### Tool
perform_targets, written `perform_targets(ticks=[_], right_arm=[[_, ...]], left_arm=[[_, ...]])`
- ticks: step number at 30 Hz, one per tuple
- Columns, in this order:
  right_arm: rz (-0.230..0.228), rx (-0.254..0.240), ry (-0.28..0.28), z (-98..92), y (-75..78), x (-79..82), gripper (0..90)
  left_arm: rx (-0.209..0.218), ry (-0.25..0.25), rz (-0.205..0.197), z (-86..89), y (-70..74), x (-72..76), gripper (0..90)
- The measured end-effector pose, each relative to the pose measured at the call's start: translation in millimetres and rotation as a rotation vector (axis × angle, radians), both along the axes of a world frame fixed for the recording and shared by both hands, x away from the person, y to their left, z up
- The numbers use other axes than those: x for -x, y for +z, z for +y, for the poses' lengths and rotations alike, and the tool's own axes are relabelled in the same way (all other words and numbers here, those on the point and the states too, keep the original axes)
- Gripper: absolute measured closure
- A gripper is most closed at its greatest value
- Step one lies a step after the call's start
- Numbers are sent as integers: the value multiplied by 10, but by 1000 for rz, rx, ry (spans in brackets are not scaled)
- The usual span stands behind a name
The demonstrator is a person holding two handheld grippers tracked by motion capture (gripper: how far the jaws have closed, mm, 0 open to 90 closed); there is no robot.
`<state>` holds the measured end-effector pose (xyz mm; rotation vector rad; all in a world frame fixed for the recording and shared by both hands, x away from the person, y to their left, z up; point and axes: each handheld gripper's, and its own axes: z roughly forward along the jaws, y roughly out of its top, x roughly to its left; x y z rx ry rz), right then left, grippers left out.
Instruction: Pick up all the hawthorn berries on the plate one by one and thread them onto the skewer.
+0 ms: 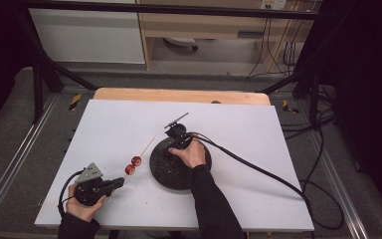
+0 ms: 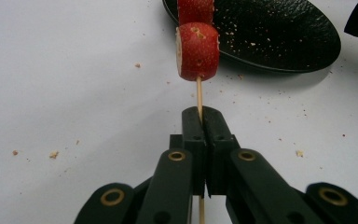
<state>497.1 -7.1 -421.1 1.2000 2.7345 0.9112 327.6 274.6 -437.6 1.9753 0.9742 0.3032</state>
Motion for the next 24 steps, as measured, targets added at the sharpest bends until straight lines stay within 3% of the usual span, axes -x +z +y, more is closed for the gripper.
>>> perform_targets(ticks=[12,24], right_arm=[[11,-6,-22,-7,15,-5,626],[2,-6,-27,-67,171,47,628]], left_arm=[[1,0,-1,-3,1,2,885],[-1,-3,-4,-17,5,11,885]])
